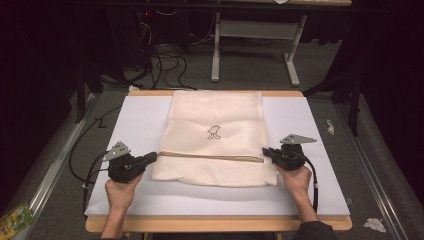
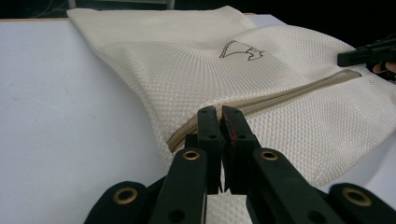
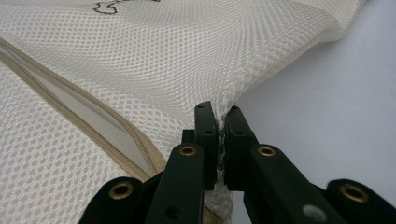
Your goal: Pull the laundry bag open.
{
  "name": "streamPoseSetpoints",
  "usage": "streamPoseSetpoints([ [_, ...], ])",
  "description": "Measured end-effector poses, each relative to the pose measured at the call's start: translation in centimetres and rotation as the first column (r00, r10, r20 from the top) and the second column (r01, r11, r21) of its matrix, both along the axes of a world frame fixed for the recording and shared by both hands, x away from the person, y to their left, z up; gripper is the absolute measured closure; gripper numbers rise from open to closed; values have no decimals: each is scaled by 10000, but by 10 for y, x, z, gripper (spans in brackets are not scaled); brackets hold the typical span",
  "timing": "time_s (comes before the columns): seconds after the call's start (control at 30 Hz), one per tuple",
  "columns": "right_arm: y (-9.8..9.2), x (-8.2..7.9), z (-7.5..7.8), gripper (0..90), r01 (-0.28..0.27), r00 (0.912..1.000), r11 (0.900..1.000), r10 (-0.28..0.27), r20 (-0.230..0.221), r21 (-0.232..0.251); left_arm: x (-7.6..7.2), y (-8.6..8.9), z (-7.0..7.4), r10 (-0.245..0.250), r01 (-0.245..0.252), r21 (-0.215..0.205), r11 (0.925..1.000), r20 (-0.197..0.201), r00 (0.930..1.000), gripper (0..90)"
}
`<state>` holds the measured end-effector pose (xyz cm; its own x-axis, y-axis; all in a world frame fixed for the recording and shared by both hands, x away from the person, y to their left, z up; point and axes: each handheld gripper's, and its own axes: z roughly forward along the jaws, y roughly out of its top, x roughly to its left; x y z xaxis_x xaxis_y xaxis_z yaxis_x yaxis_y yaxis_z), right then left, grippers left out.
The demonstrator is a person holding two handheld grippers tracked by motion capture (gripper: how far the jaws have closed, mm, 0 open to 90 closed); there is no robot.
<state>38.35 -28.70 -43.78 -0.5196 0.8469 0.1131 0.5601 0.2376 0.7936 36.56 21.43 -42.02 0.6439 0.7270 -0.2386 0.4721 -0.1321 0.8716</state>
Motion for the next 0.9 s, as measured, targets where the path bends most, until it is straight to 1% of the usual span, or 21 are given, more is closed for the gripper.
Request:
streamPoseSetpoints([
  [0.03, 0, -1, 1, 878, -4, 10000, 10000, 4, 92, 49, -1, 0, 0, 1, -1, 23, 10000, 55, 10000, 872],
  [0.17, -1, -4, 9, 878, -39, 9995, 10000, 40, 313, -33, -2, 0, 0, 9, -10, 94, 10000, 18, 10000, 872],
  [0.23, -3, -5, 11, 879, 20, 9994, 10000, -18, 335, -47, -1, 1, 0, 108, -109, 185, 9998, 25, 9999, 872],
  [0.33, -6, -5, 10, 879, 102, 9995, 9999, -104, 299, 64, -2, 3, -1, 106, -106, 126, 9999, 0, 9999, 872],
  [0.37, -7, -5, 9, 879, 66, 9996, 9999, -69, 292, 122, -2, 3, -2, 103, -102, 205, 9997, -33, 9999, 872],
  [0.43, -6, -5, 10, 879, 86, 9995, 10000, -87, 296, 40, -2, 2, -3, 159, -157, 282, 9995, -45, 9999, 872],
  [0.6, -5, -5, 9, 878, 68, 9996, 10000, -70, 272, 64, -2, 3, -3, 257, -256, 489, 9985, -23, 9997, 872],
  [0.63, -5, -5, 9, 878, 53, 9994, 10000, -52, 352, -34, -3, 3, -4, 290, -290, 536, 9981, -6, 9996, 872],
  [0.7, -4, -5, 9, 878, 17, 9995, 9995, -7, 311, -303, -3, 3, -5, 295, -292, 561, 9980, -42, 9996, 872],
  [0.83, -4, -6, 9, 878, 11, 9994, 9997, -2, 339, -251, -5, 2, -7, 284, -279, 712, 9971, -65, 9996, 872],
  [0.9, -4, -6, 9, 878, 18, 9995, 9997, -10, 313, -254, -5, 2, -7, 230, -223, 605, 9979, -113, 9997, 872],
])
